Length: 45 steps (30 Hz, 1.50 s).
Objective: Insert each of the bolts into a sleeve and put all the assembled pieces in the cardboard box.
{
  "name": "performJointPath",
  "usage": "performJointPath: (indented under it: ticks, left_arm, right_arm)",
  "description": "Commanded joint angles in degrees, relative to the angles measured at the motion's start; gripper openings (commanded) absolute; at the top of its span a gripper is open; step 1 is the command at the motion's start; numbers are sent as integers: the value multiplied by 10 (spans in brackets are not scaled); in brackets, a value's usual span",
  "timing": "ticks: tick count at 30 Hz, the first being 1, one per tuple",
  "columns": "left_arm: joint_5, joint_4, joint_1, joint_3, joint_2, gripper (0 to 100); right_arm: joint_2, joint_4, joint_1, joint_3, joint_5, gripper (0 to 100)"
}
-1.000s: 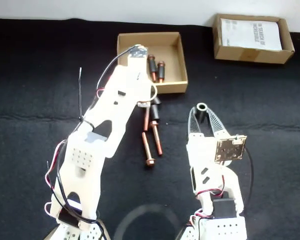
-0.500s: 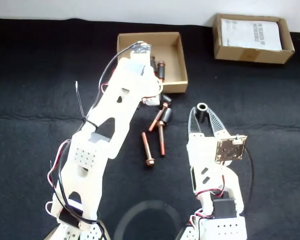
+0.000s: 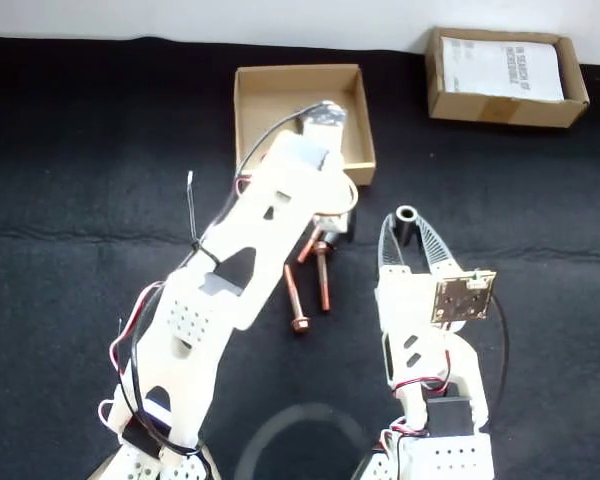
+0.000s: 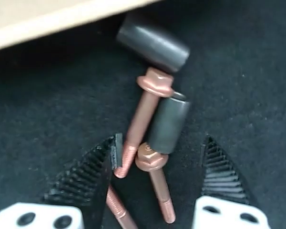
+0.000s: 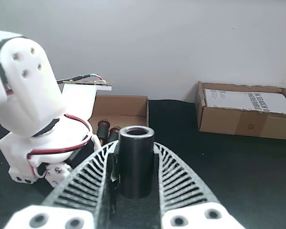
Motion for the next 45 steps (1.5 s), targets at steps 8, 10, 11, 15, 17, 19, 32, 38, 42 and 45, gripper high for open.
performJointPath:
  ticks: [8, 10, 11, 15, 17, 19, 32, 38, 42, 45]
  left_arm:
    - [-45, -15, -40, -32, 1, 266]
    - [-50, 4, -39, -48, -11, 266]
    - [-50, 14, -36, -58, -16, 266]
    - [-50, 43, -31, -105, -30, 266]
    - [-73, 51, -31, -123, -29, 266]
    - [-97, 49, -32, -126, -29, 266]
    - [-147, 4, -55, -130, 58, 266]
    - [-181, -38, -56, -130, 91, 266]
    - [-175, -30, -53, -157, 75, 266]
    - [-175, 4, -50, -199, 56, 266]
  right_arm:
    - [-11, 1, 28, 77, 2, 6]
    - [-11, 1, 28, 77, 2, 6]
    - [-11, 1, 28, 77, 2, 6]
    - [-11, 1, 28, 77, 2, 6]
    - [-11, 1, 28, 77, 2, 6]
    - [-11, 2, 28, 77, 2, 6]
    - [-10, 2, 28, 77, 2, 6]
    - [-10, 2, 29, 77, 2, 6]
    - [-10, 3, 35, 77, 2, 6]
    - [-10, 3, 35, 77, 2, 6]
